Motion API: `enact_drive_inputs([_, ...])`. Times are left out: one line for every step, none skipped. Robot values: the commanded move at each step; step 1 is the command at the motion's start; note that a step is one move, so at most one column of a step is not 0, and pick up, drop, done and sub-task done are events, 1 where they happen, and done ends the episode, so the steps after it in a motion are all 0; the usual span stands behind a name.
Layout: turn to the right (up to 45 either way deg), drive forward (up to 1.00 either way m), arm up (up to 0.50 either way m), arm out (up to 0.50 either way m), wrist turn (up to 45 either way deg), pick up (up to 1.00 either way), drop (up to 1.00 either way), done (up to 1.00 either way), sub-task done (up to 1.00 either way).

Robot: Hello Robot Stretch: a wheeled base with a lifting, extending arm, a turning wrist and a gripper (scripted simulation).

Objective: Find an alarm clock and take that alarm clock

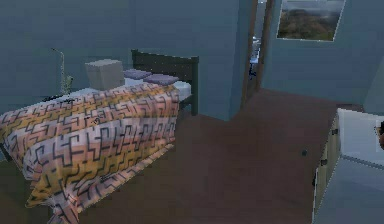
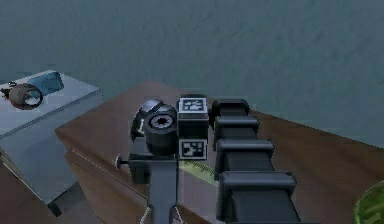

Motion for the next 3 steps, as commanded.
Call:
enact_drive_inputs([0.0,0.00,0.00,0.00,45.0,0.00,0.00,0.00,0.00])
enact_drive_inputs([0.0,0.00,0.00,0.00,45.0,0.00,0.00,0.00,0.00])
enact_drive_inputs([0.0,0.00,0.00,0.00,45.0,0.00,0.00,0.00,0.00])
